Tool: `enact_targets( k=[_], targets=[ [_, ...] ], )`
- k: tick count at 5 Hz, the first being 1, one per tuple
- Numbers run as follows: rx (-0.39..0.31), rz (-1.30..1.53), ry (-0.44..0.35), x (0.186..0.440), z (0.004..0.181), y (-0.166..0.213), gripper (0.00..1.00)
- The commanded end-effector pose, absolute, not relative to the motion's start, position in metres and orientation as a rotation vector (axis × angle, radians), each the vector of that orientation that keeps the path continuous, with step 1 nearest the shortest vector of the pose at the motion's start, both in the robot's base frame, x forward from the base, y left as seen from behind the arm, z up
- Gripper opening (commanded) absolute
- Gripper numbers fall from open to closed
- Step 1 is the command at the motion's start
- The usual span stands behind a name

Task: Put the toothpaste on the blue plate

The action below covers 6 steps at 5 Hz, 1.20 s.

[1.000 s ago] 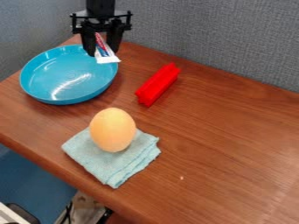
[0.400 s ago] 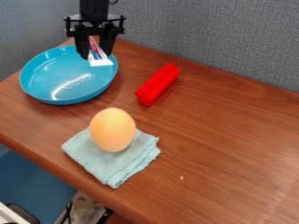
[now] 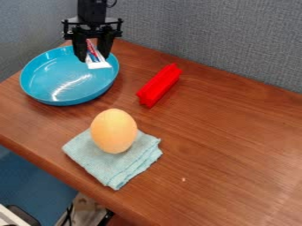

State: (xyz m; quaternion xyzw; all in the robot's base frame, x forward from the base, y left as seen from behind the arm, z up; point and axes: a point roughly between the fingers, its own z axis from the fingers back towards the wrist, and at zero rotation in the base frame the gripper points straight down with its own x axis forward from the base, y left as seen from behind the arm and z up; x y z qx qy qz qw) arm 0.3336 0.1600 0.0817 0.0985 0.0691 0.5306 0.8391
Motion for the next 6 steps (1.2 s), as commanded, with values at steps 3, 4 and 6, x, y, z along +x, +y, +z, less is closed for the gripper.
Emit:
enact_targets(
  k=[3, 4, 6],
  targets=[
    [0.229, 1.151, 0.104, 0.333, 0.095, 0.181, 0.00],
    [0.231, 1.156, 0.111, 0.331, 0.094, 0.184, 0.00],
    [0.229, 1.159, 0.122, 0.330, 0.092, 0.187, 0.00]
  ],
)
